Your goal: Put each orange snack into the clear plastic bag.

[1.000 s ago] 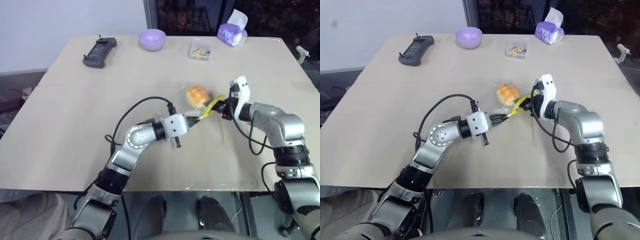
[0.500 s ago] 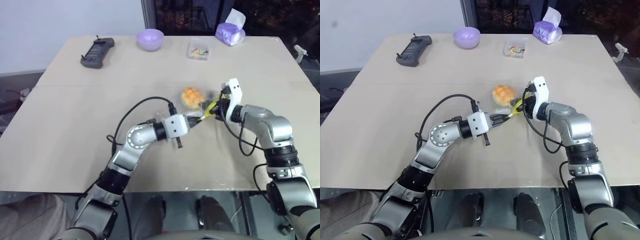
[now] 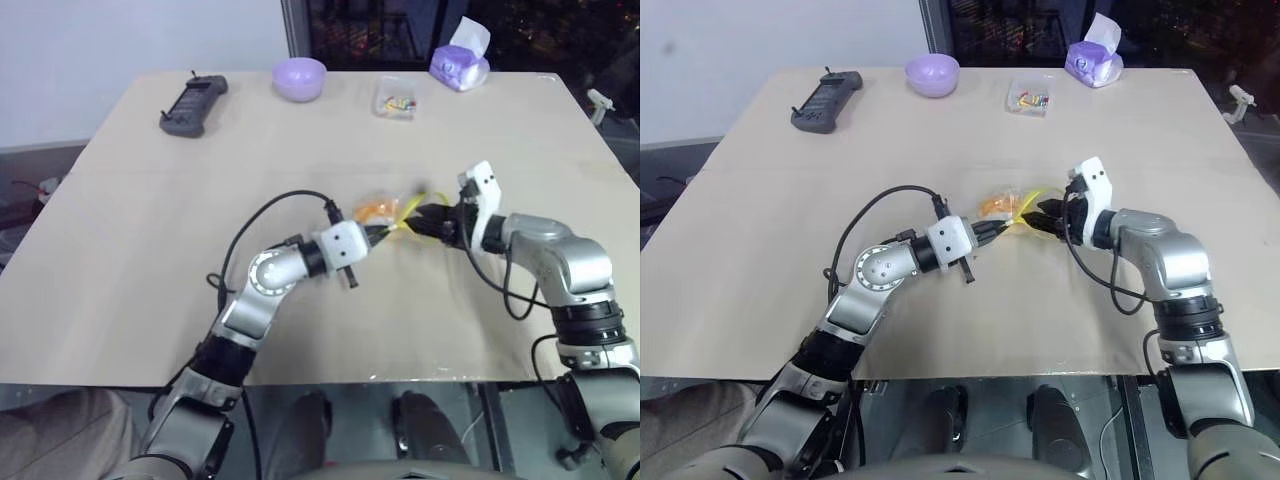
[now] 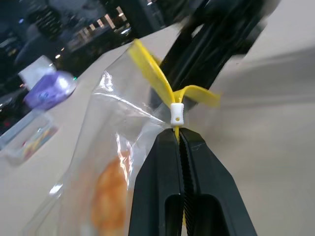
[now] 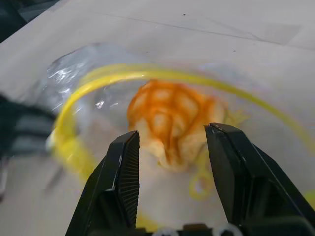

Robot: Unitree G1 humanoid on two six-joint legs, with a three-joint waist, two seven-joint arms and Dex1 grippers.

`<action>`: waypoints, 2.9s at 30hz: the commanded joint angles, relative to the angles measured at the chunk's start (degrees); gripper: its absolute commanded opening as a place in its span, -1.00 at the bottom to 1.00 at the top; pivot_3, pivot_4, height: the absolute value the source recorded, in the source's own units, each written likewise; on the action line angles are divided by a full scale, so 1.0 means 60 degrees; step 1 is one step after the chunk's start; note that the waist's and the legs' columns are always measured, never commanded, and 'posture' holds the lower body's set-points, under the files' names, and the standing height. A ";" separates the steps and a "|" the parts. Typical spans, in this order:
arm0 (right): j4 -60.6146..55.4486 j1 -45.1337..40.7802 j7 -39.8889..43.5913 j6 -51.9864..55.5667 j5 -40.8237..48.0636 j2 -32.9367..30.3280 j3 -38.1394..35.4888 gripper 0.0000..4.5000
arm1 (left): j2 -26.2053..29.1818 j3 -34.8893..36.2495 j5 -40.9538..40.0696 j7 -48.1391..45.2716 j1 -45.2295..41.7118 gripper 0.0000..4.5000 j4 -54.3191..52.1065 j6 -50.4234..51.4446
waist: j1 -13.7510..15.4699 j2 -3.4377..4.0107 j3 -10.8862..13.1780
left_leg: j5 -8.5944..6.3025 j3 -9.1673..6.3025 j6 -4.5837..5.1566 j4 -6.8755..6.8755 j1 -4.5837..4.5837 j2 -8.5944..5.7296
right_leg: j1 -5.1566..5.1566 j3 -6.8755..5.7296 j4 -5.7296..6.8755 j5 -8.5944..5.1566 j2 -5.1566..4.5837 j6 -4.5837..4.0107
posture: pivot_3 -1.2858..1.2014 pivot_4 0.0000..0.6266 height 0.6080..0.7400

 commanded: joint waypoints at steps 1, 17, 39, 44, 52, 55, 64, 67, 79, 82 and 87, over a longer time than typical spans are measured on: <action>-0.0749 0.0275 0.0527 -0.0054 0.0497 -0.0431 -0.0504 0.02 | -0.0008 0.0229 -0.0028 0.0157 -0.0128 -1.00 -0.0086 -0.0073 | 0.0005 0.0000 0.0000 | 0.0000 0.0000 0.0000 0.0000 0.0000 0.0000 | 0.0000 0.0000 0.0000 0.0000 0.0000 0.0000 | 0.03 -0.52 1.00; 0.1252 0.1567 0.0056 -0.6146 -0.3981 -0.2272 0.0806 0.02 | -0.0061 0.0310 -0.0072 0.0172 -0.0086 -1.00 -0.0021 -0.0024 | -0.0047 -0.0001 0.0000 | 0.0000 0.0012 -0.0001 0.0001 0.0016 0.0006 | 0.0005 0.0008 0.0006 -0.0001 0.0005 0.0001 | 0.03 -0.52 1.00; 0.3064 0.0012 0.0050 -0.8834 -0.4912 -0.1401 0.1177 -0.77 | -0.0060 0.0260 0.0054 0.0230 0.0030 -1.00 -0.0056 -0.0038 | 0.0012 0.0000 0.0000 | 0.0001 0.0015 -0.0002 0.0000 0.0007 0.0003 | 0.0004 0.0012 -0.0009 0.0001 -0.0001 0.0000 | 0.03 -0.52 1.00; 0.2897 0.0061 0.0139 -0.8823 -0.4876 -0.1446 0.1160 -0.97 | -0.0073 0.0238 0.0070 0.0225 0.0052 -1.00 -0.0036 -0.0052 | 0.0015 0.0000 0.0000 | 0.0001 0.0015 -0.0002 0.0001 0.0007 0.0003 | 0.0004 0.0012 -0.0008 0.0001 -0.0001 0.0000 | 0.03 -0.52 1.00; 0.2824 0.0024 0.0135 -0.8668 -0.4800 -0.1534 0.1012 -0.97 | -0.0029 0.0391 0.0115 0.0327 -0.0043 -1.00 0.0128 -0.0101 | 0.0015 0.0000 0.0000 | 0.0001 0.0015 -0.0002 0.0001 0.0007 0.0003 | 0.0004 0.0012 -0.0007 0.0001 -0.0001 0.0000 | 0.03 -0.52 1.00; 0.2771 -0.0184 0.0090 -0.8431 -0.4620 -0.1597 0.0727 -0.97 | -0.0011 0.0621 0.0121 0.0536 -0.0367 -1.00 0.0379 -0.0160 | 0.0019 0.0000 0.0000 | 0.0001 0.0014 -0.0002 0.0001 0.0007 0.0003 | 0.0004 0.0012 -0.0006 0.0001 -0.0001 0.0000 | 0.03 -0.52 1.00; 0.2224 -0.0809 0.0216 -0.7645 -0.3840 -0.1751 -0.0109 -0.97 | -0.0179 0.0961 -0.0038 0.0691 -0.1566 -1.00 0.1223 -0.0637 | 0.0018 0.0000 0.0000 | 0.0001 0.0014 -0.0002 0.0001 0.0006 0.0002 | 0.0004 0.0010 -0.0004 0.0001 -0.0001 0.0001 | 0.03 -0.52 1.00; 0.2417 -0.1029 0.0097 -0.7708 -0.3990 -0.1914 -0.0157 -0.97 | -0.0202 0.1067 0.0049 0.0908 -0.2203 -1.00 0.1836 -0.1006 | 0.0024 0.0000 0.0000 | 0.0001 0.0013 -0.0002 0.0002 0.0006 0.0001 | 0.0003 0.0009 -0.0004 0.0001 -0.0001 0.0001 | 0.03 -0.52 1.00; 0.2689 -0.1330 0.0026 -0.7635 -0.4438 -0.2380 -0.0029 -0.97 | -0.0007 0.1115 0.0223 0.1116 -0.3492 -1.00 0.3709 -0.2449 | -0.0009 0.0000 0.0001 | 0.0003 0.0018 -0.0005 -0.0012 -0.0007 -0.0003 | -0.0010 0.0012 -0.0023 0.0000 -0.0005 0.0001 | 0.03 -0.52 1.00; 0.2358 -0.0980 0.0344 -0.7526 -0.4474 -0.2538 0.0092 -0.97 | -0.0024 0.1055 0.0150 0.0888 -0.3174 -1.00 0.3429 -0.2344 | 0.0011 0.0000 0.0001 | 0.0002 0.0018 -0.0004 -0.0012 -0.0010 -0.0004 | -0.0010 0.0011 -0.0028 0.0000 -0.0008 0.0001 | 0.03 -0.52 1.00; 0.1596 -0.0356 0.1440 -0.6983 -0.4208 -0.3038 0.0174 -0.40 | -0.0062 0.1055 0.0125 0.0684 -0.2942 -1.00 0.3140 -0.2218 | 0.0027 -0.0001 0.0002 | 0.0002 0.0014 -0.0002 -0.0007 -0.0010 -0.0006 | -0.0009 0.0008 -0.0016 0.0000 -0.0009 0.0001 | 0.03 -0.52 1.00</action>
